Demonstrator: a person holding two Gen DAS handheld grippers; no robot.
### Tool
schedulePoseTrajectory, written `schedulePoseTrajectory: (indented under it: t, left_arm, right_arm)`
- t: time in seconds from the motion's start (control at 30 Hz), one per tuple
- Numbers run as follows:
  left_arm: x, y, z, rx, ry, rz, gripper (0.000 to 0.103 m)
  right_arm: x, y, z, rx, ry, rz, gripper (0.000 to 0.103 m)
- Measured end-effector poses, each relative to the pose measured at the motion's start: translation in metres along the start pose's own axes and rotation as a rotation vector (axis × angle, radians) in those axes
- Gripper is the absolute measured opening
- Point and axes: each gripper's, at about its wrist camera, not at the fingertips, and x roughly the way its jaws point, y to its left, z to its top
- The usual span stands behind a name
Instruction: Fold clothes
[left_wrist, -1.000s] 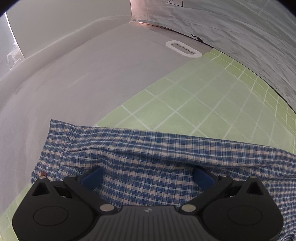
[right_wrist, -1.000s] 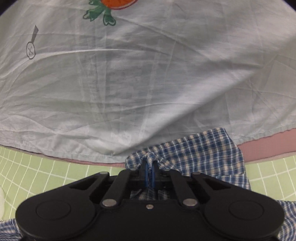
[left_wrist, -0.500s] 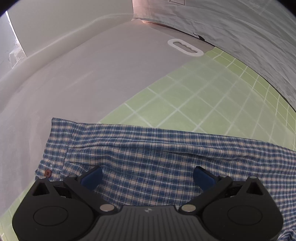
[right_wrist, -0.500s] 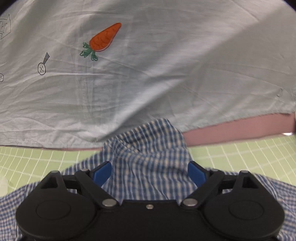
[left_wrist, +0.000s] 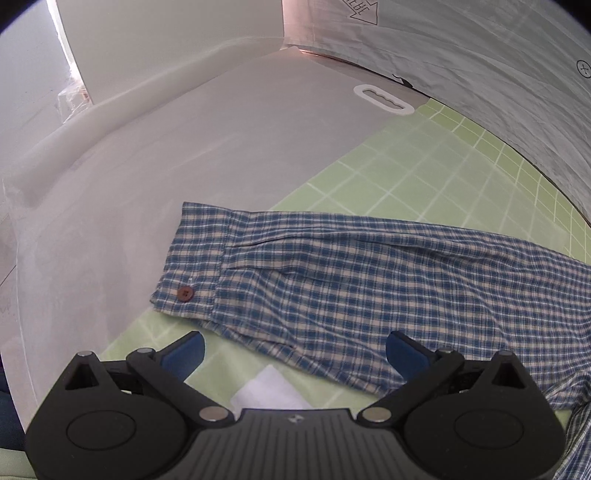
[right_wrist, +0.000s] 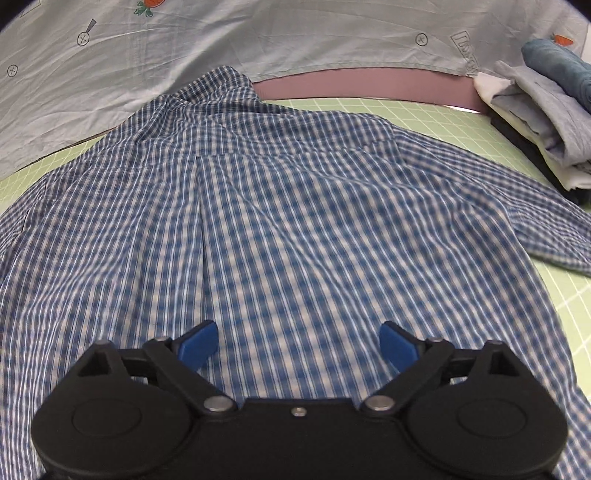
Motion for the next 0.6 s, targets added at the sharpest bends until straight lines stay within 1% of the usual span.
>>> schedulePoseTrajectory:
  t: [0.03, 0.1, 0.2, 0.43, 0.6]
  left_arm:
    - [-0.001, 0.006, -0.002, -0.008, 0.002, 0.001, 0.103]
    - [-0.001, 0.016, -0.003, -0.026, 0.003, 0.007, 0.103]
    - [0.002, 0.030, -0.003, -0.054, 0.007, 0.020, 0.103]
    - [0.013, 0.047, 0.004, -0.108, 0.009, 0.022, 0.103]
    - [0.022, 0.050, 0.006, -0.108, 0.014, 0.023, 0.103]
  right_arm:
    - [-0.003, -0.001, -0.005, 0.000, 0.003, 0.001, 0.097]
    - [-0.009, -0.005, -0.015, 0.024, 0.010, 0.000, 0.103]
    - [-0.016, -0.007, -0.025, 0.025, 0.018, -0.002, 0.103]
    - [-0.020, -0.005, -0.029, 0.032, 0.033, -0.005, 0.103]
    - [-0.020, -0.004, -0.030, 0.041, 0.037, -0.013, 0.103]
